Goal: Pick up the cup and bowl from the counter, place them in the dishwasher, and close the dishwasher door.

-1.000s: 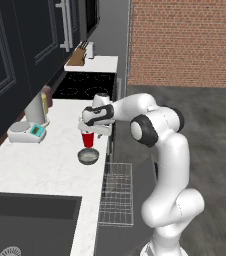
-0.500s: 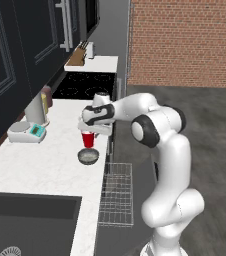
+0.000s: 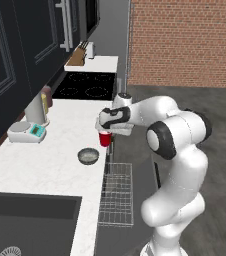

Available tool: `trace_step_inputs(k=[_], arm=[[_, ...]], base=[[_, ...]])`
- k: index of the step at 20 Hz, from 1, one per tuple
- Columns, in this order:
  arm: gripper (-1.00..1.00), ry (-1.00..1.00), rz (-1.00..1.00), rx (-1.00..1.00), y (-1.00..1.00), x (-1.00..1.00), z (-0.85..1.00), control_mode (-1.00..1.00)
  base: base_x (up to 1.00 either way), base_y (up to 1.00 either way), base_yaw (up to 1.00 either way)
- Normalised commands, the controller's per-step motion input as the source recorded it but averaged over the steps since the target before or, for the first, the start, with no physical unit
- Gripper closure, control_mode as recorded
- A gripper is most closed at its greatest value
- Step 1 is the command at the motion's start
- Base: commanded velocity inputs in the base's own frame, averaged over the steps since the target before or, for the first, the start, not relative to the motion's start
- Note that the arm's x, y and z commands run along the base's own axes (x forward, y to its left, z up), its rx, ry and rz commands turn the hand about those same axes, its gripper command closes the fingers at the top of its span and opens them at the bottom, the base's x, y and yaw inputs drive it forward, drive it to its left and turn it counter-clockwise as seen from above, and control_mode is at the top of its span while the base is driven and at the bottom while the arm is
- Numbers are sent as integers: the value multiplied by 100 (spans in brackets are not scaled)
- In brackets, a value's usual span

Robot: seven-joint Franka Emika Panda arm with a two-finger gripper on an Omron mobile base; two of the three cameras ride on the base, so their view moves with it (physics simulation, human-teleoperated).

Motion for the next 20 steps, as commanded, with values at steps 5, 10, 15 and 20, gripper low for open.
trace_step_inputs(k=[5, 10, 15, 20], arm=[[100, -37, 14, 16, -99, -72, 48, -100], [100, -21, 32, 15, -66, -69, 45, -100], [100, -4, 60, 0, -51, -27, 22, -100], [100, -1, 67, -7, -45, -10, -13, -100]], base=[[0, 0, 0], [0, 0, 0], [0, 0, 0], [0, 0, 0]])
